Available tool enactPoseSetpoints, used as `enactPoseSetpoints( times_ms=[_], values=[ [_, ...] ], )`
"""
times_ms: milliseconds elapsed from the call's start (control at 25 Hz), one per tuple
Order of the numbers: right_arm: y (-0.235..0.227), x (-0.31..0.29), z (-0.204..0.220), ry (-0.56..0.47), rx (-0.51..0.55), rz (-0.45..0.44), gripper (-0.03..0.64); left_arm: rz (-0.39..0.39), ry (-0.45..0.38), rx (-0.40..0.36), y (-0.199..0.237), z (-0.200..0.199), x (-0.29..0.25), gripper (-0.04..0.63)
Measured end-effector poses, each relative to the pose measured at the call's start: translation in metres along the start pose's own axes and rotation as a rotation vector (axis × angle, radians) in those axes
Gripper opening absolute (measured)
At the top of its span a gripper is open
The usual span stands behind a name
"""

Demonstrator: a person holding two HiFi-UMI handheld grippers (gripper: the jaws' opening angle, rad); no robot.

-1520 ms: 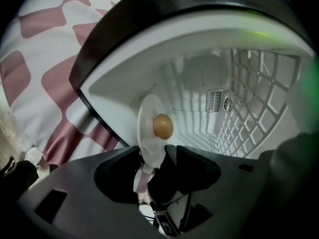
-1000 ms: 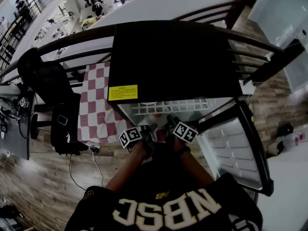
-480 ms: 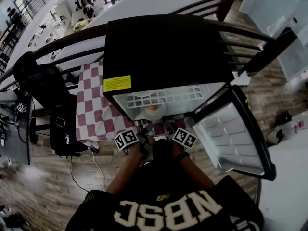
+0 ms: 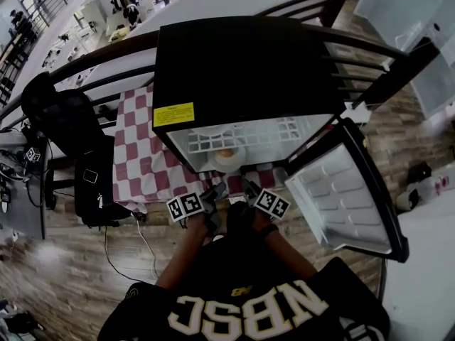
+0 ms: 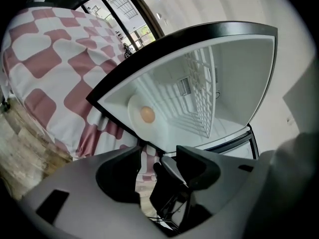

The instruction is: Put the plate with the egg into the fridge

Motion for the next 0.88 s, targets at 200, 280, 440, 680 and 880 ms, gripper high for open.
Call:
enactPoseSetpoints(
  times_ms=[200, 280, 440, 680, 880],
  values=[
    [0.0, -0.007, 0.004, 0.012, -0.039, -0.02, 0.172, -0.026, -0.019, -0.103, -0.004, -0.008, 0.002, 0.232],
    [0.0, -0.011, 0.005, 0.019, -0.051, -0.026, 0.163, -0.03, -0.033, -0.141, -0.004, -0.012, 0.002, 0.227],
    [0.0, -0.019, 0.007, 0.04, -0.079, -0.034, 0.149, -0.089, -0.029, -0.319, -0.005, -0.018, 0.003, 0.204],
    [0.005, -0.035, 0.009, 0.083, -0.096, -0.048, 0.14, -0.17, -0.048, -0.558, -0.007, -0.025, 0.004, 0.145],
    [0.012, -0.047, 0.012, 0.118, -0.104, -0.074, 0.137, -0.18, -0.099, -0.609, -0.012, -0.038, 0.004, 0.111]
  ],
)
Point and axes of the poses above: the fingertips, and each gripper's own axes: x backward along the fingers, y to its left, z out of its underside, the point moved 4 cm from there along x, backward along the fingers, and after that the axes turned 4 degrees about x, right-handed, at the moved point
